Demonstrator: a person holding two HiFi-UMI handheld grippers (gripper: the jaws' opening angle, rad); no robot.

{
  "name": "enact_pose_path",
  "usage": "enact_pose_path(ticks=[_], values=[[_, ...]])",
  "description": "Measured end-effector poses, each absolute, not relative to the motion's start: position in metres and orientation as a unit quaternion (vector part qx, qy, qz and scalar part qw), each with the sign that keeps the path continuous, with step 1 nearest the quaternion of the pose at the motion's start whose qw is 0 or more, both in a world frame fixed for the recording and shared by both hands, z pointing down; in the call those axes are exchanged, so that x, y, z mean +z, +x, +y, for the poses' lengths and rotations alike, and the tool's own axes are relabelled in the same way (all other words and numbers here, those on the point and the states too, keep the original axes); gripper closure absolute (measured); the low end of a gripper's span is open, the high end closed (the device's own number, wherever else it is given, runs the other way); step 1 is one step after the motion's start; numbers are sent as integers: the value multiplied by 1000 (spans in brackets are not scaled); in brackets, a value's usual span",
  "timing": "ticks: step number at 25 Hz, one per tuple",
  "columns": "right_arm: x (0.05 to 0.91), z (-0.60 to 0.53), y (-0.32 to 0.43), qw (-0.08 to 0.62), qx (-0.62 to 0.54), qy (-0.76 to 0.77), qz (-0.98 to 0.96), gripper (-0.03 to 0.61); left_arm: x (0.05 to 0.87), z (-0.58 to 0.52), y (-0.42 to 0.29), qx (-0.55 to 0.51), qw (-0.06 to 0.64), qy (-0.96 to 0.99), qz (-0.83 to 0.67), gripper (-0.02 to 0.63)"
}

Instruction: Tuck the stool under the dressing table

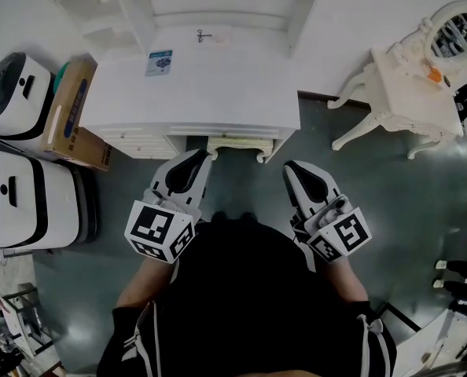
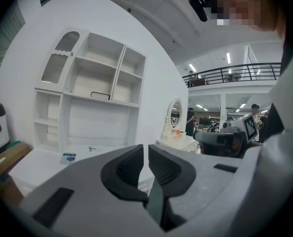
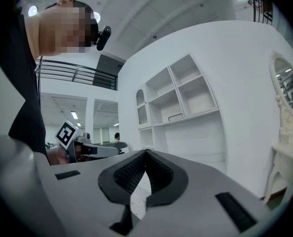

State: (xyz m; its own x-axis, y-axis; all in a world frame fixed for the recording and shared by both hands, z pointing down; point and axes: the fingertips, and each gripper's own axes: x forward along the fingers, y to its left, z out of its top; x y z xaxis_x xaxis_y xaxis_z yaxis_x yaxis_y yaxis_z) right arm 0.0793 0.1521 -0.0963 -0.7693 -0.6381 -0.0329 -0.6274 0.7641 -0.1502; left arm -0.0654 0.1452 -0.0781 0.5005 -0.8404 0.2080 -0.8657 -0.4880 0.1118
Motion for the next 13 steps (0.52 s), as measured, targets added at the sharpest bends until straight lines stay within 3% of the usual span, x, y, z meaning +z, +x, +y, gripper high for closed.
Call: enact_pose_path(ticks=[13], values=[[-87, 145, 76, 36, -82, -338, 937, 560, -72, 142, -57, 71, 109, 868, -478, 577]])
